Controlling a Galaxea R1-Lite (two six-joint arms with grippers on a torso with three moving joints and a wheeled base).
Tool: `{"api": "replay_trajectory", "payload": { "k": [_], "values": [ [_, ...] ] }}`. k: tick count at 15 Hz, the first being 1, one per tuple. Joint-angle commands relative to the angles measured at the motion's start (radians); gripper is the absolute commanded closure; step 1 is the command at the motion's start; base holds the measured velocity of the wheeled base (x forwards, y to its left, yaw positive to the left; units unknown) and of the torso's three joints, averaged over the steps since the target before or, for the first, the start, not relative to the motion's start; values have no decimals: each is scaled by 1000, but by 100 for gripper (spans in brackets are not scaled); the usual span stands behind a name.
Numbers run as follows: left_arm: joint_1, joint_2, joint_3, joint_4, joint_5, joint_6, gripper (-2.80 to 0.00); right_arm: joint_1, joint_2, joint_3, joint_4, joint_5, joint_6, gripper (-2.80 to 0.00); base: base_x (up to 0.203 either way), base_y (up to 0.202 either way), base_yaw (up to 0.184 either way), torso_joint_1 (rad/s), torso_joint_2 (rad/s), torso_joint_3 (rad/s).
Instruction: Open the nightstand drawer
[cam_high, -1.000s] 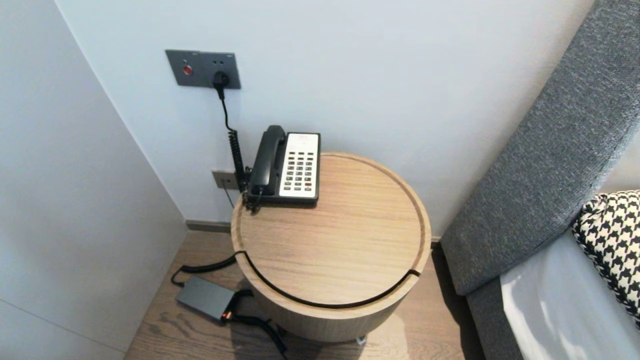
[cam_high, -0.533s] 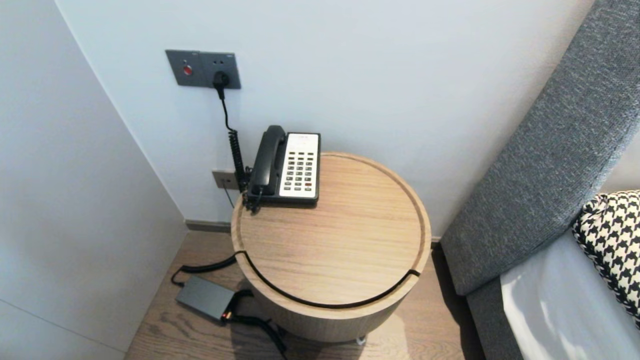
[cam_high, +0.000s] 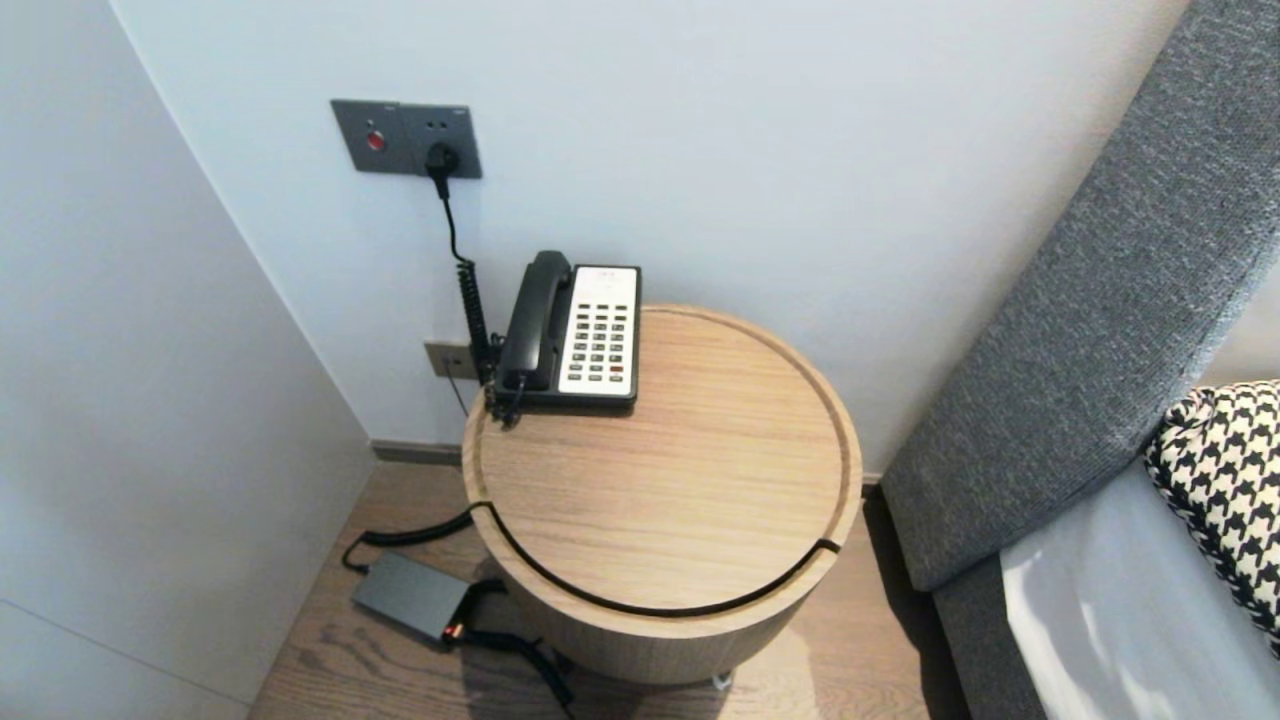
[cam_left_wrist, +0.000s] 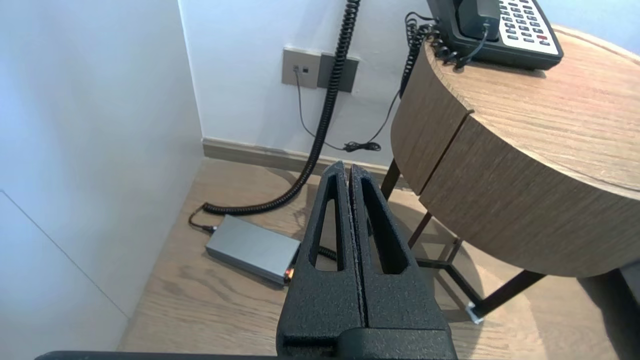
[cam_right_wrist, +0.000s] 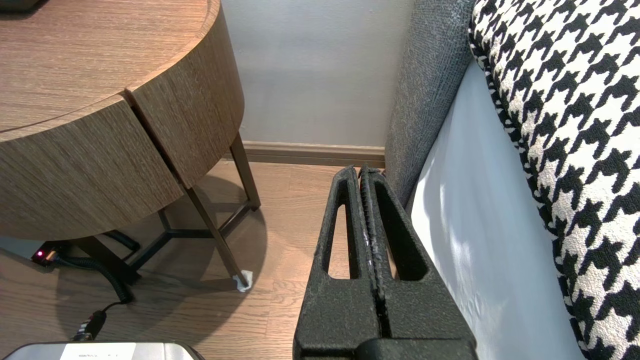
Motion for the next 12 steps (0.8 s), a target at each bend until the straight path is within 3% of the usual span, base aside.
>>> {"api": "replay_trajectory", "payload": {
  "k": [1,3,4,7,12],
  "values": [
    [0,-11,9,6,5,-36,0,0,-1,25,-1,0,0,0,0,0,0,0,0,0],
    [0,-12,9,21,46,-123,0,0,-1,25,-1,0,0,0,0,0,0,0,0,0],
    [1,-13,9,24,56,-126,0,0,-1,25,-1,0,0,0,0,0,0,0,0,0],
    [1,-12,9,15,57,25,0,0,-1,25,-1,0,0,0,0,0,0,0,0,0],
    [0,-10,9,60,51,173,0,0,-1,26,-1,0,1,0,0,0,0,0,0,0]
  ]
}}
